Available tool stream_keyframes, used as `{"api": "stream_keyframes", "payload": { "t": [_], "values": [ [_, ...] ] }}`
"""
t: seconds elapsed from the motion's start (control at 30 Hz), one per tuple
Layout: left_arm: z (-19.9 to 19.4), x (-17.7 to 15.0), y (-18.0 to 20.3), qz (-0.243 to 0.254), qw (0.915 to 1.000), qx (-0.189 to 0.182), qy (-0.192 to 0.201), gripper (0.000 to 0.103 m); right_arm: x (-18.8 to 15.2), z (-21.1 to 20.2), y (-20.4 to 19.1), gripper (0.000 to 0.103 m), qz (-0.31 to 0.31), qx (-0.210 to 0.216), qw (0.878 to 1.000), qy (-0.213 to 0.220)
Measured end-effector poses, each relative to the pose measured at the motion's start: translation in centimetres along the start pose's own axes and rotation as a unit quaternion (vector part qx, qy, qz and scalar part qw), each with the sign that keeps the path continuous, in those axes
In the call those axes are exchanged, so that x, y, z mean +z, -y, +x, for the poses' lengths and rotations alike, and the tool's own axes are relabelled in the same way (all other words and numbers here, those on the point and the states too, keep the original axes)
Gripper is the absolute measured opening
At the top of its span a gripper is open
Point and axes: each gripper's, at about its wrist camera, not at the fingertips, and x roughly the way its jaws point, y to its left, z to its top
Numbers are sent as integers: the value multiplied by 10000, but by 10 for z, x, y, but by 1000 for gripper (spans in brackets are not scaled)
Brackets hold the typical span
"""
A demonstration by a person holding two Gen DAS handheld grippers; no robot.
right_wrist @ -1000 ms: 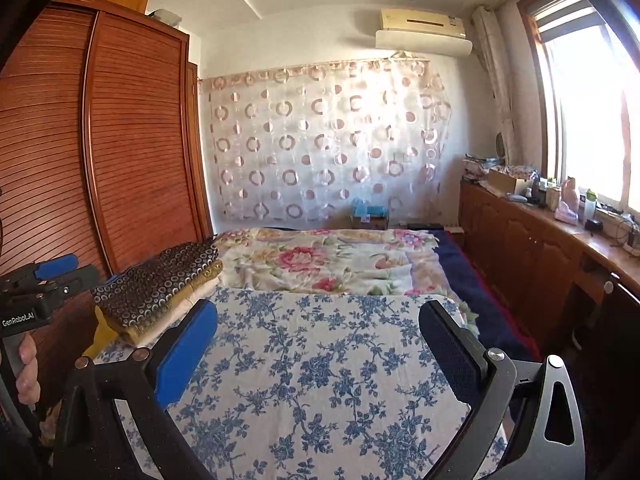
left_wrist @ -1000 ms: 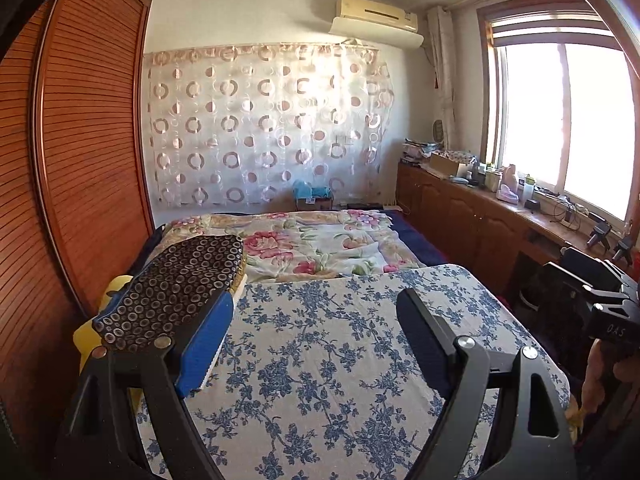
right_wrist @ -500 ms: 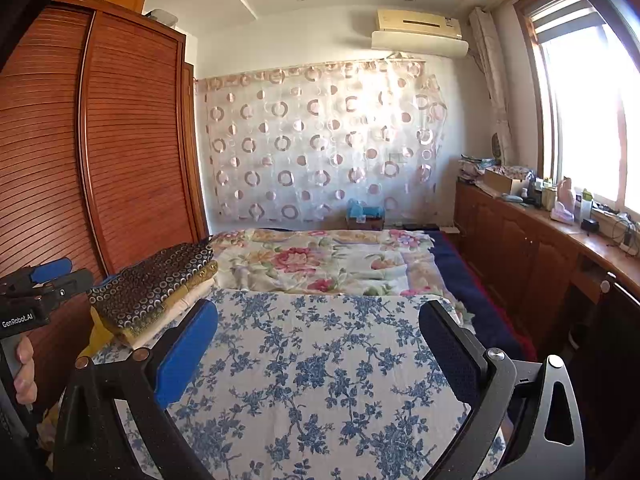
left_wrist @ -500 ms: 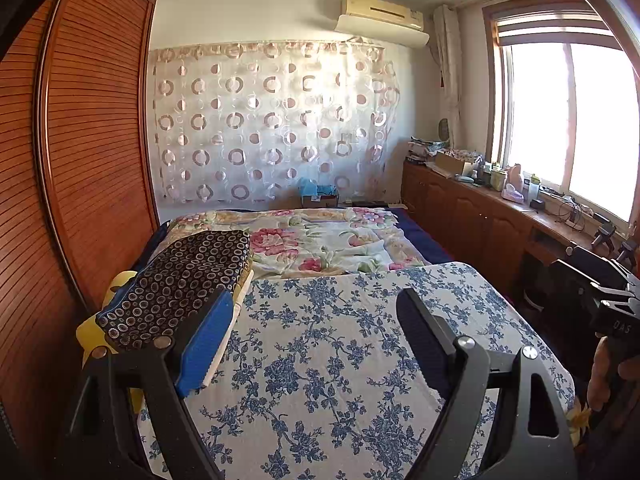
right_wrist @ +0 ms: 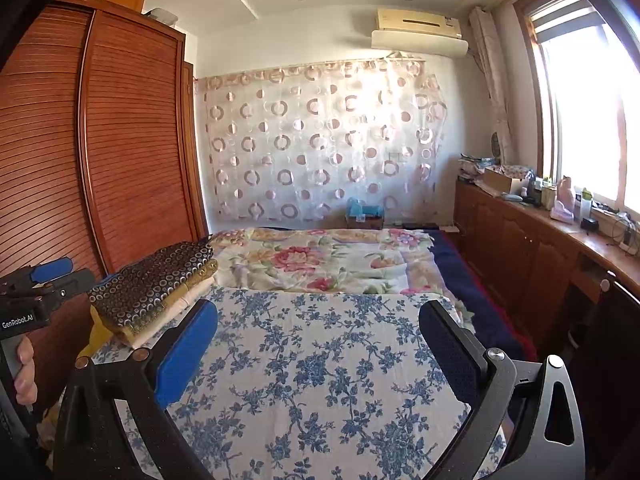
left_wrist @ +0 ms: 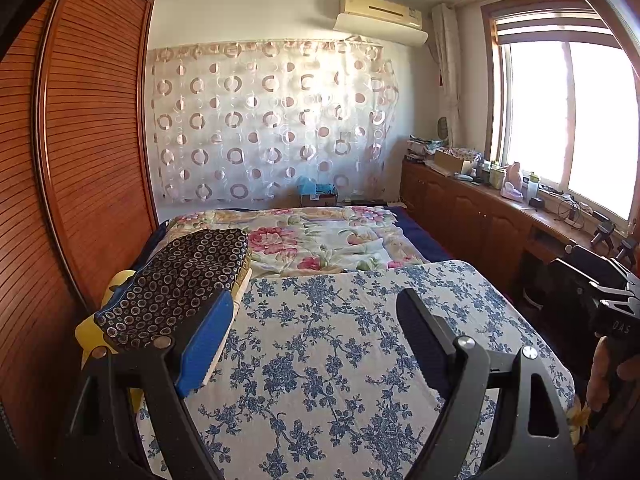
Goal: Fold small clothes
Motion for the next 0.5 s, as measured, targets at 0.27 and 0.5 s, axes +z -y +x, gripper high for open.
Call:
{"api": "stream_keyframes", "payload": {
  "t": [0.27,0.5],
  "values": [
    [0,0,0,3,10000,0,-2,84,1,1,1,101,-13,4,10000,-8],
    [0,0,0,0,10000,-2,-5,84,1,1,4,101,-27,29,10000,-15]
  ]
}}
